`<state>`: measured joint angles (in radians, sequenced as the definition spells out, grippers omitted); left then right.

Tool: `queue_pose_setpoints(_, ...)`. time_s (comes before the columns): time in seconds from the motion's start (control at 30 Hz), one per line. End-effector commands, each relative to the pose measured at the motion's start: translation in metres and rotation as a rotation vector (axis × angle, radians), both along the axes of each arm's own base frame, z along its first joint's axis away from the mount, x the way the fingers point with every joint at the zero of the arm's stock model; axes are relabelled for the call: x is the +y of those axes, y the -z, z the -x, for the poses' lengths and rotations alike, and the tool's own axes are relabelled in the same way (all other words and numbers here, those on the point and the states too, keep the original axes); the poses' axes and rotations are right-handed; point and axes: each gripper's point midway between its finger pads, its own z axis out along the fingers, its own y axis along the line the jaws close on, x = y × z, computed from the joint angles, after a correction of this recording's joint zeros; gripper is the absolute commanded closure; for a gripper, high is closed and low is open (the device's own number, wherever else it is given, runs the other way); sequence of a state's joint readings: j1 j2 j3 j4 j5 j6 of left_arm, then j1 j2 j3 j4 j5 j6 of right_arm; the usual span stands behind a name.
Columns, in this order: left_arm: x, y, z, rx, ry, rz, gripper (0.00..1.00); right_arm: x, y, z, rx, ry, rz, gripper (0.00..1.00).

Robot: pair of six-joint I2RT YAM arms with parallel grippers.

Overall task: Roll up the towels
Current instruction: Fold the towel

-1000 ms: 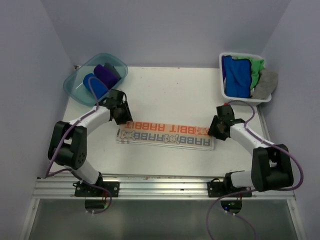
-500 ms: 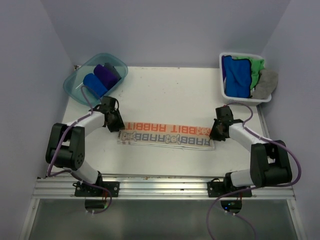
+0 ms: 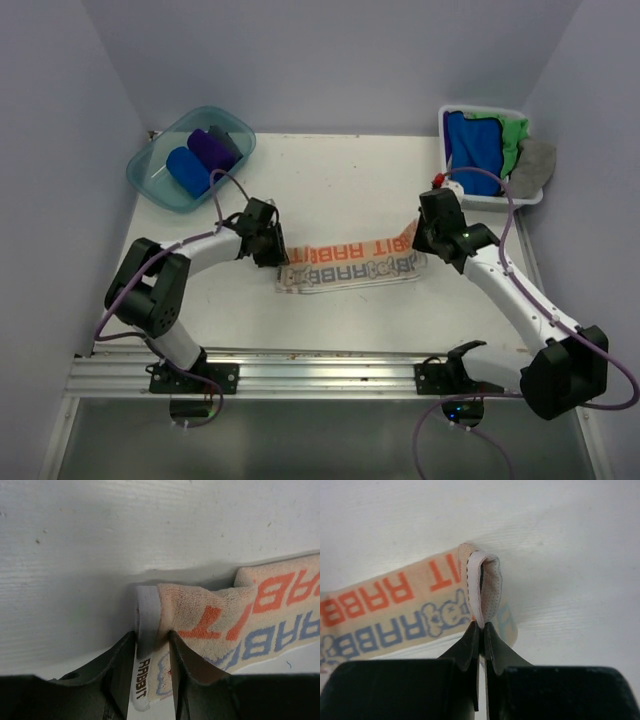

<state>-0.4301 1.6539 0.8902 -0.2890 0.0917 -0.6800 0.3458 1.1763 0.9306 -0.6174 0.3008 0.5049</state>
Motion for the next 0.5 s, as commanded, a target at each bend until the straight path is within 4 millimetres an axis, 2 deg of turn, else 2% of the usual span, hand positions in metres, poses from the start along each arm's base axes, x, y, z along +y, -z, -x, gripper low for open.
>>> queue_pose_setpoints(0.0, 0.004, -0.007, 0.006, 0.025, 0.018, -0.059, 0.63, 0.024, -0.025, 0.0, -0.028, -0.061, 0.037, 1.0)
queue_pose_setpoints(0.03, 0.013, -0.01, 0.003, 0.009, 0.004, -0.106, 0.62, 0.032, -0.027, -0.001, -0.029, -0.077, 0.032, 1.0)
queue_pose_setpoints(0.07, 0.024, -0.014, 0.004, 0.01, -0.009, -0.155, 0.62, 0.041, -0.037, -0.004, -0.053, -0.096, 0.018, 1.0)
queue_pose_setpoints(0.2, 0.051, -0.029, 0.004, -0.015, -0.04, -0.205, 0.62, 0.096, -0.054, -0.002, -0.091, -0.222, -0.036, 1.0)
queue_pose_setpoints(0.27, 0.061, -0.027, 0.006, -0.007, -0.057, -0.233, 0.61, 0.117, -0.057, -0.004, -0.093, -0.268, -0.045, 1.0)
queue_pose_setpoints(0.3, 0.066, -0.024, 0.006, 0.0, -0.064, -0.241, 0.61, 0.136, -0.059, 0.0, -0.101, -0.312, -0.064, 1.0)
queue_pose_setpoints(0.37, 0.069, -0.017, 0.008, 0.022, -0.072, -0.24, 0.62, 0.159, -0.062, 0.0, -0.105, -0.36, -0.088, 1.0)
queue_pose_setpoints(0.4, 0.07, -0.011, 0.008, 0.038, -0.077, -0.243, 0.62, 0.176, -0.054, 0.003, -0.088, -0.397, -0.085, 1.0)
queue_pose_setpoints(0.47, 0.068, -0.007, 0.01, 0.052, -0.087, -0.229, 0.64, 0.2, -0.059, 0.004, -0.094, -0.448, -0.112, 1.0)
